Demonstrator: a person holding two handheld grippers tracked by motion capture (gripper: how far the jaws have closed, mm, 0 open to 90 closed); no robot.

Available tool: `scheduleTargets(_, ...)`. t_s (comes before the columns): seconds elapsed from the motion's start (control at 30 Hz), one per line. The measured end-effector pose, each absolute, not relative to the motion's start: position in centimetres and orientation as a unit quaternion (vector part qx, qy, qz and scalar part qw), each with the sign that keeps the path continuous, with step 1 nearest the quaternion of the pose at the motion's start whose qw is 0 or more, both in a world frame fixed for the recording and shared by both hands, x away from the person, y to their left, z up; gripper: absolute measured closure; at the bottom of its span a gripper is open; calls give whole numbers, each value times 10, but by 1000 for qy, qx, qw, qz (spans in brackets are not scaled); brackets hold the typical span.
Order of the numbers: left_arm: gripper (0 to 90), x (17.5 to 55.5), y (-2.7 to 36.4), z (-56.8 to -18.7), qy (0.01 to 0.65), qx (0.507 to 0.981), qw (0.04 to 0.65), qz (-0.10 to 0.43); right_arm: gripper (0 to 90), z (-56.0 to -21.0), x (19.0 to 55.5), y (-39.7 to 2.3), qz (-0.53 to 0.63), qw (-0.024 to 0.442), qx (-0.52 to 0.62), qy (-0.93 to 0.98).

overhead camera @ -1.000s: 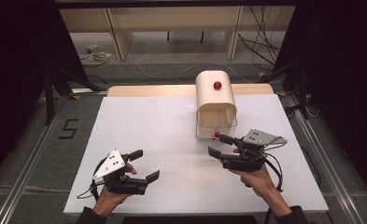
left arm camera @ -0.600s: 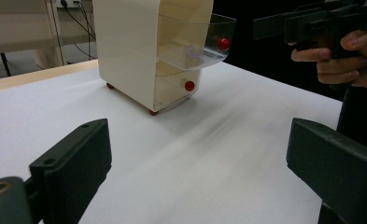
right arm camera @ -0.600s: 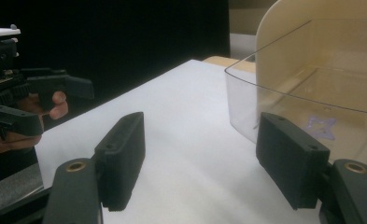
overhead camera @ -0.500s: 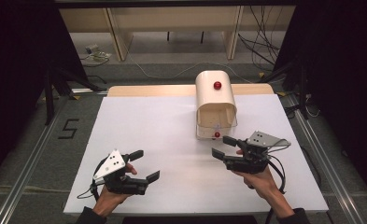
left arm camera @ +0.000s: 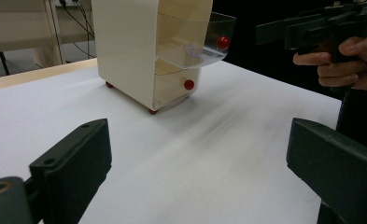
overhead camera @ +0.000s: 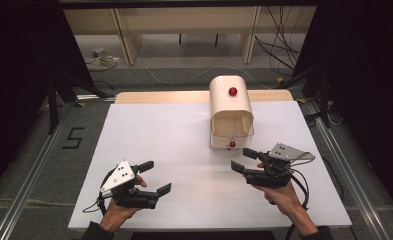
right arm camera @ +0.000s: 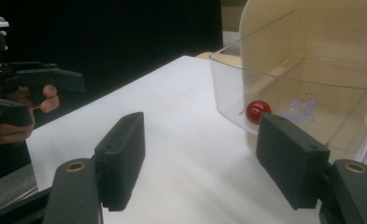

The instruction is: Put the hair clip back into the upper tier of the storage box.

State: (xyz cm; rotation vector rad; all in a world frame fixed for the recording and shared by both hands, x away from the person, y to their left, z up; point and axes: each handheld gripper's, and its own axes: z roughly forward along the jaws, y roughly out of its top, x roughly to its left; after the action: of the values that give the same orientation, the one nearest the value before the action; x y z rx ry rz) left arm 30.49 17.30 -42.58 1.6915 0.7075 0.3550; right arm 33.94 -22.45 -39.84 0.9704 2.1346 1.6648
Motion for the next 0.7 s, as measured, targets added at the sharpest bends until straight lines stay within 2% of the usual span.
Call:
scheduleTargets(0.47, 63, 305, 173, -426, 304, 729, 595, 152, 327, -406, 335, -234, 566, 134, 343, 737)
scheduleTargets(0.7, 62, 305, 173, -426, 304, 729, 594, 152, 271, -410, 333, -238, 561, 135, 345, 740)
